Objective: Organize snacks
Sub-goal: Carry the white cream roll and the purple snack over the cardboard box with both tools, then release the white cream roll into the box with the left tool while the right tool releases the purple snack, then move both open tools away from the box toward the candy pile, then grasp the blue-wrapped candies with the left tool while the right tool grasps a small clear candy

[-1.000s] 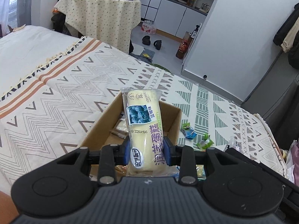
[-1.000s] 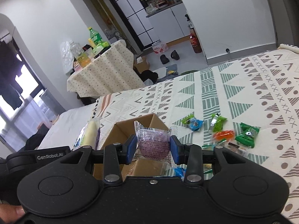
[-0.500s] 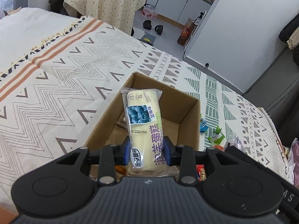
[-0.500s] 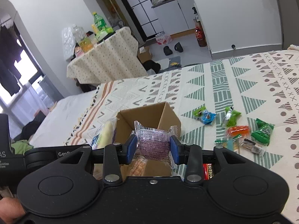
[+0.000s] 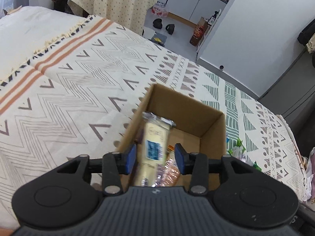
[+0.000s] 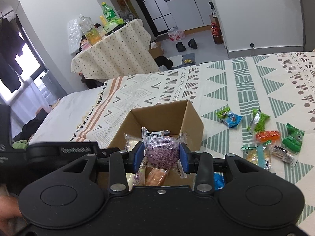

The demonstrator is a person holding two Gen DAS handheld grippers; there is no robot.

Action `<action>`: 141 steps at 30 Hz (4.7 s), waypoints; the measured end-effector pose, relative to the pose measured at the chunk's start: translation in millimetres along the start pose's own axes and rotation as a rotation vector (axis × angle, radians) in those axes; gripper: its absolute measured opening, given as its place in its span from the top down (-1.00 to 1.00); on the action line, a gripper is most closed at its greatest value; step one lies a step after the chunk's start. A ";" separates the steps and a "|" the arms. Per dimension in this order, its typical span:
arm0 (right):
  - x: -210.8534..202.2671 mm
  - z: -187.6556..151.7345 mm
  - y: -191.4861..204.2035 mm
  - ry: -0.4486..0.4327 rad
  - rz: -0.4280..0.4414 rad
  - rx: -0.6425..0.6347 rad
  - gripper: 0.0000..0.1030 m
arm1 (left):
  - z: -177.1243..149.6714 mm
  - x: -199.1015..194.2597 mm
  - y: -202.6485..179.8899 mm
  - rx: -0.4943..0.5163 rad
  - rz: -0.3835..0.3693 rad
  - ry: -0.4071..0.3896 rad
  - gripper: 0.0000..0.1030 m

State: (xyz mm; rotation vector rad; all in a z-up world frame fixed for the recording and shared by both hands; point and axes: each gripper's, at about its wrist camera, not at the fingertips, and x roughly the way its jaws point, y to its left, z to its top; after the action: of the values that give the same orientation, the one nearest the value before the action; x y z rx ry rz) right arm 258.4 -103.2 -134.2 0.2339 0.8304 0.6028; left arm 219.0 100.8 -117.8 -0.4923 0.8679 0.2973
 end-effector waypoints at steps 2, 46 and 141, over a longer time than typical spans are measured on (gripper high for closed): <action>1.0 -0.9 3.6 0.007 0.013 -0.003 0.26 | 3.4 -3.3 6.3 -0.018 0.006 -0.006 0.11; -75.3 4.8 -77.0 0.000 -0.099 0.136 -0.80 | -35.9 -66.5 -65.7 0.092 -0.002 -0.009 -0.93; 22.0 -12.5 -204.6 0.122 -0.235 0.330 -0.40 | -113.1 104.3 -147.5 0.061 0.073 0.059 0.48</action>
State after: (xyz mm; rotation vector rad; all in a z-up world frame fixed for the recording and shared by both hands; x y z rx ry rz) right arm 344.3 -256.4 -242.3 0.3965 1.0585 0.2588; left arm 274.6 -78.5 -218.6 -0.4153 0.9515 0.3236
